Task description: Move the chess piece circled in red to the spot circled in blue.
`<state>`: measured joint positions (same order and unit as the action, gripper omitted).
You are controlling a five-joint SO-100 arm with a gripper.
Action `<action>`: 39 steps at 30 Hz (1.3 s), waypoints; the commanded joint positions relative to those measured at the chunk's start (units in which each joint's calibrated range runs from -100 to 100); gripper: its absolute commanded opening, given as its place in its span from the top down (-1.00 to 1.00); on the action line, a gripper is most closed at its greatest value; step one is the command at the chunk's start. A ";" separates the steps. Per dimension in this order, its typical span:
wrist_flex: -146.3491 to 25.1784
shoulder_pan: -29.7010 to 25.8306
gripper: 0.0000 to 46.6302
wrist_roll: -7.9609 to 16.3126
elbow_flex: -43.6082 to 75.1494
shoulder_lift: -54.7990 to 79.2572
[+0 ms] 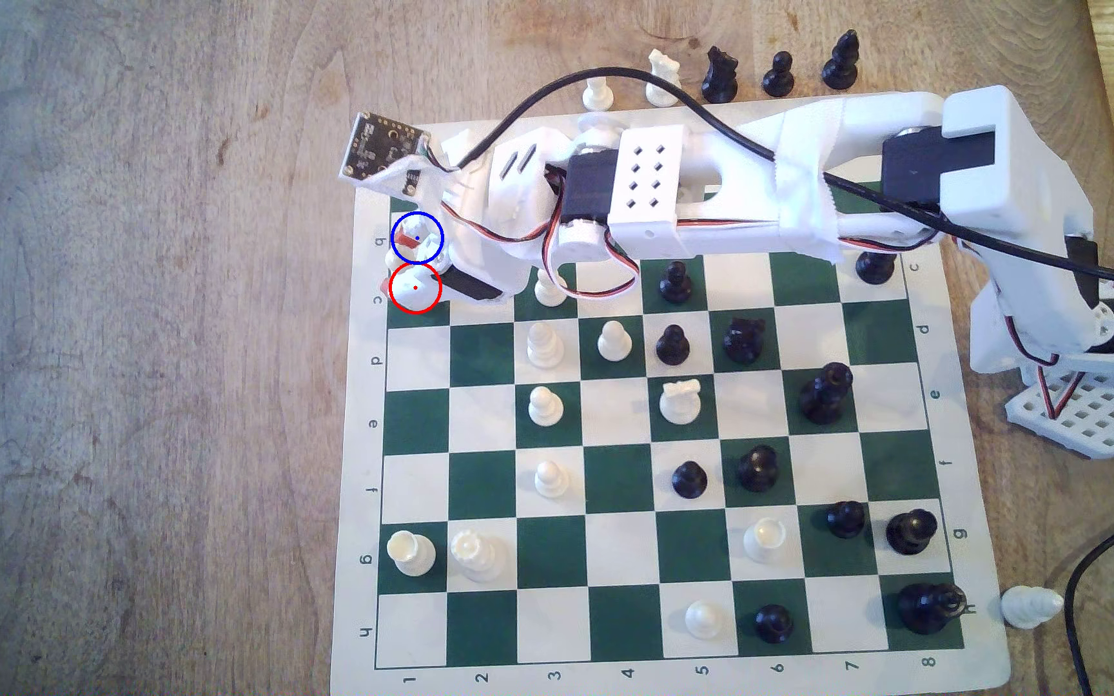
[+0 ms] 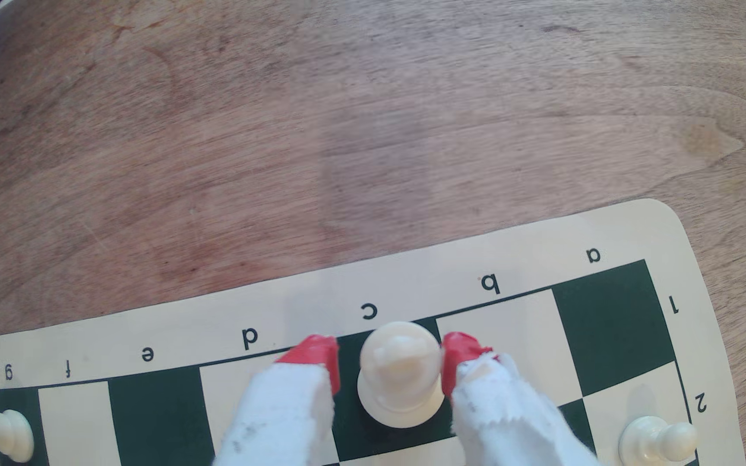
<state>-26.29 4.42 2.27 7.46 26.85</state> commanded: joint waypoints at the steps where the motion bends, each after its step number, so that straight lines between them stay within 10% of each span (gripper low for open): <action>1: 1.07 -0.32 0.55 0.34 6.23 -1.73; 18: 0.25 -0.55 0.99 0.34 7.59 -1.73; 39: -1.63 0.15 0.99 0.10 4.87 -12.25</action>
<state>-27.65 3.76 2.27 7.46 24.09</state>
